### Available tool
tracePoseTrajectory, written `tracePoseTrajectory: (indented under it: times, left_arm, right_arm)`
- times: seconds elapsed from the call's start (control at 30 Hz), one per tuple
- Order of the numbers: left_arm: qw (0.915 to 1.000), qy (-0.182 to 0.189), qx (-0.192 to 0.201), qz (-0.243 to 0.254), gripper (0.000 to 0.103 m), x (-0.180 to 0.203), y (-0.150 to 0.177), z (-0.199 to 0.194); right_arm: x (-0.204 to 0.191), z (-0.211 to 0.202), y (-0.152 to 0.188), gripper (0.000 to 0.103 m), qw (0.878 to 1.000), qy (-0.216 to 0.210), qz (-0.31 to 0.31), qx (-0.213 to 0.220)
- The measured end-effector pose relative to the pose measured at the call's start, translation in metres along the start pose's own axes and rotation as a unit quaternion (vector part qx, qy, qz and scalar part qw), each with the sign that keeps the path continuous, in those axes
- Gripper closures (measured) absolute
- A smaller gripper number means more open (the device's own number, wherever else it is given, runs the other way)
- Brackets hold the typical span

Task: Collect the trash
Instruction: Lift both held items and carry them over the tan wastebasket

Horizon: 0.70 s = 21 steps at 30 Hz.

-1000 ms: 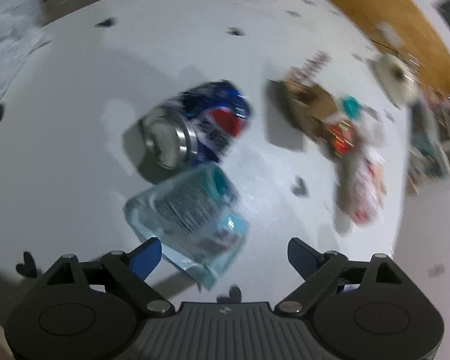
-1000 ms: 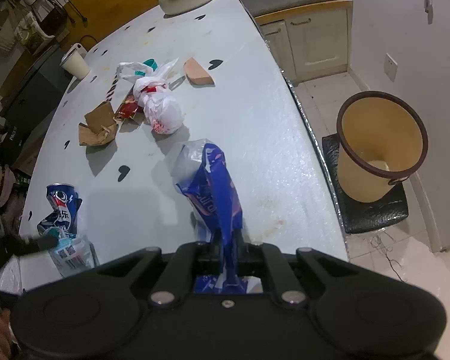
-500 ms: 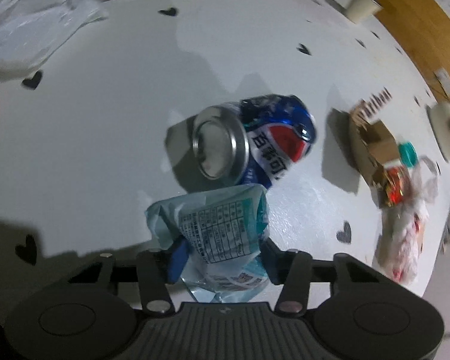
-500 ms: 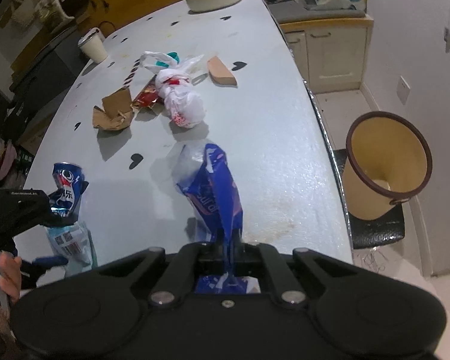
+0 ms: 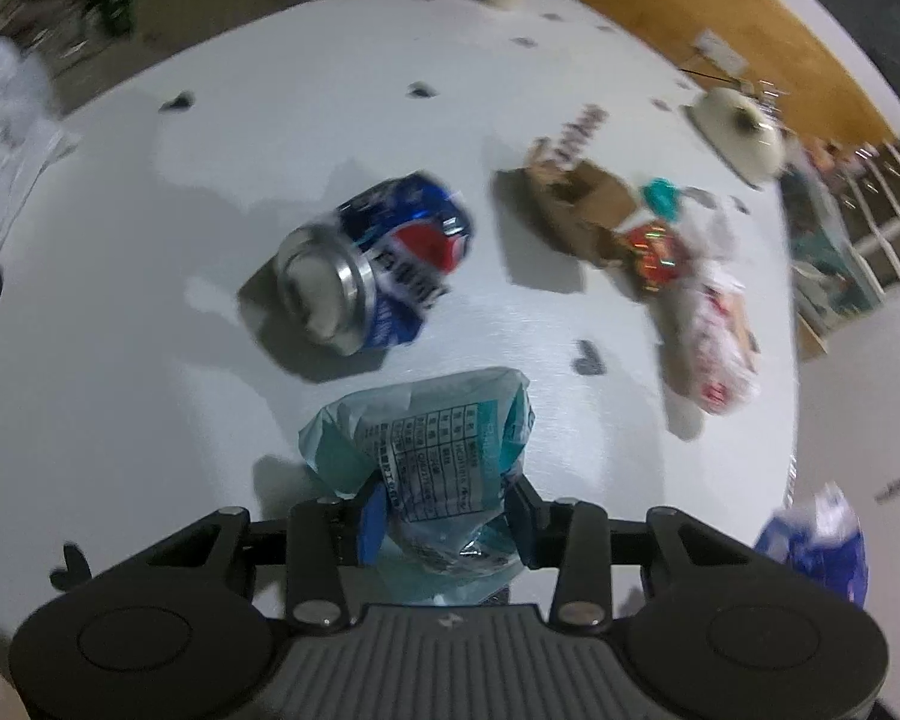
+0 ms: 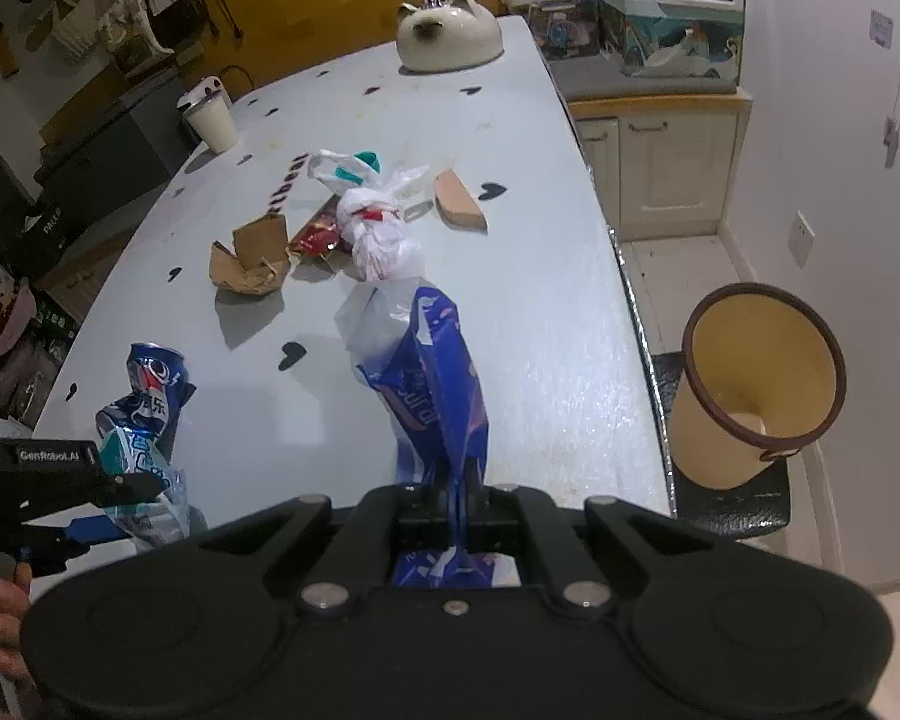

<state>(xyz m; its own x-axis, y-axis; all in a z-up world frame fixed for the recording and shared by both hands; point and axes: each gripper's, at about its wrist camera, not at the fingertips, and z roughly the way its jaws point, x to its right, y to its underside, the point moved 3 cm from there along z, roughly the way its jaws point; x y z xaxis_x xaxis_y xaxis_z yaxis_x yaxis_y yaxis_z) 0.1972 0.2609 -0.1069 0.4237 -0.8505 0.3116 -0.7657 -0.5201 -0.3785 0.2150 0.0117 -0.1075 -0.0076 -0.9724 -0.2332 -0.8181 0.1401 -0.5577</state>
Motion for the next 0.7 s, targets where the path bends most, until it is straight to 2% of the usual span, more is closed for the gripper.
tracePoseTrajectory:
  times: [0.2,0.4,0.7]
  left_arm:
    - [0.9964,0.023,0.035,0.073,0.061,0.022,0.0,-0.023]
    - [0.986,0.038,0.066,0.148,0.061,0.053,0.006,-0.04]
    - [0.9735,0.064,0.096,0.198,0.061,0.109,0.017,-0.052]
  right_arm:
    - [-0.001,-0.017,-0.005,0.101,1.0,0.003,-0.004,0.024]
    - [0.001,-0.04,-0.011,0.101,0.999,0.008,-0.011,0.05]
    - [0.025,-0.067,-0.029,0.102,0.997,0.008,-0.009,0.078]
